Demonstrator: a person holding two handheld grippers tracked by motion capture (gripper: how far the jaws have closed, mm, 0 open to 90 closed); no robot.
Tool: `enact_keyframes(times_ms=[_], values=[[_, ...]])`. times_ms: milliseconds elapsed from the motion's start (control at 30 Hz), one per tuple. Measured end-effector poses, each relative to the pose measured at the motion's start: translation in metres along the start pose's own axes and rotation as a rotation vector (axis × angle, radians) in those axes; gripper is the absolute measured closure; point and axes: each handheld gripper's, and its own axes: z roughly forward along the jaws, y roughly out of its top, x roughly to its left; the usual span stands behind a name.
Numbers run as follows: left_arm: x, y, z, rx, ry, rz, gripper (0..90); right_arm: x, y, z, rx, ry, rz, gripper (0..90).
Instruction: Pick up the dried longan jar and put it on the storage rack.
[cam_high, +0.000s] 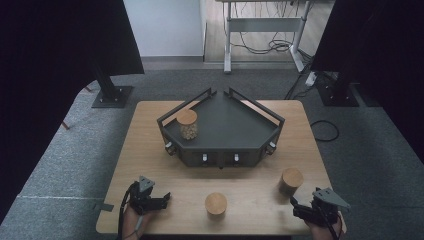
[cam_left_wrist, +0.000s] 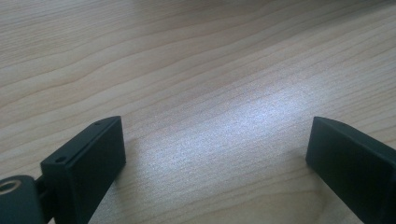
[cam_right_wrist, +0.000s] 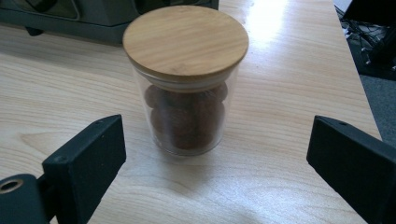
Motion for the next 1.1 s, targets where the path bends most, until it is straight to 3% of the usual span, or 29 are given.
enact_keyframes(times_ms=[1100], values=[[0.001, 0.001, 0.000, 0.004, -0.006, 0.003, 3.4, 0.022, 0.014, -0.007, -0.057, 0.057, -0.033, 4.0]])
